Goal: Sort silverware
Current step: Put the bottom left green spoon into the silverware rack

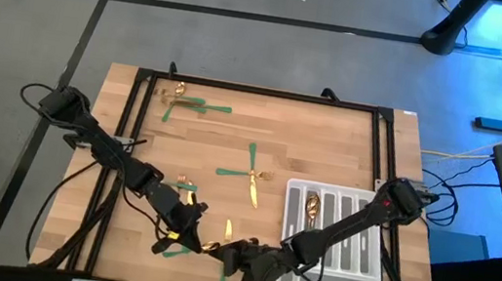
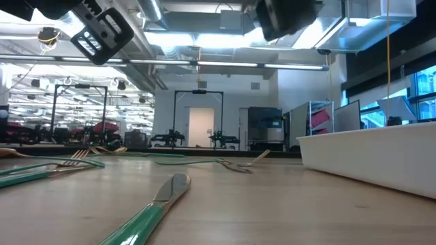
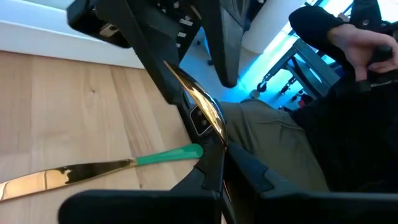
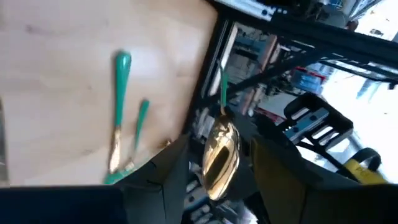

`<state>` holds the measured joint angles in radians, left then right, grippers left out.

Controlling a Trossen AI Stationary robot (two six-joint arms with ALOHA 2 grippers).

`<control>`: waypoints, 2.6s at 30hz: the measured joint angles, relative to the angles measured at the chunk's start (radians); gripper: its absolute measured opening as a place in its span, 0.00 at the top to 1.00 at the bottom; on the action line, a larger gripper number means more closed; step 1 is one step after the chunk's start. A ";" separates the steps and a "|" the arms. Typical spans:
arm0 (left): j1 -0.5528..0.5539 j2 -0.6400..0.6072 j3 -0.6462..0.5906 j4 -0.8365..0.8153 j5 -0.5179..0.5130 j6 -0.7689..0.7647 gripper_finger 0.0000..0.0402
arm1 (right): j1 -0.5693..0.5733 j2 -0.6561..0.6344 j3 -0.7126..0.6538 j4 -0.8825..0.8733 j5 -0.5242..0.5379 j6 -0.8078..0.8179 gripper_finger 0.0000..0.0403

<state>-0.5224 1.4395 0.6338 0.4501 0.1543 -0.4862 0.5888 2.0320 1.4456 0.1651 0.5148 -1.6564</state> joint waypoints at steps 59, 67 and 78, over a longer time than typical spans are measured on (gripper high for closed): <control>0.151 0.278 -0.001 -0.043 -0.473 0.045 0.66 | -0.267 -0.253 0.000 -0.872 -0.114 1.754 1.00; 0.152 0.273 -0.002 -0.039 -0.482 0.005 0.86 | -0.263 -0.243 0.000 -0.900 -0.111 1.759 1.00; 0.172 0.273 -0.002 -0.021 -0.504 -0.004 0.86 | -0.261 -0.215 -0.017 -0.913 -0.083 1.815 1.00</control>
<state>-0.3500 1.7124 0.6319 0.4289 -0.3502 -0.4904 0.3279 1.8170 1.4288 -0.7481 0.4322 0.1583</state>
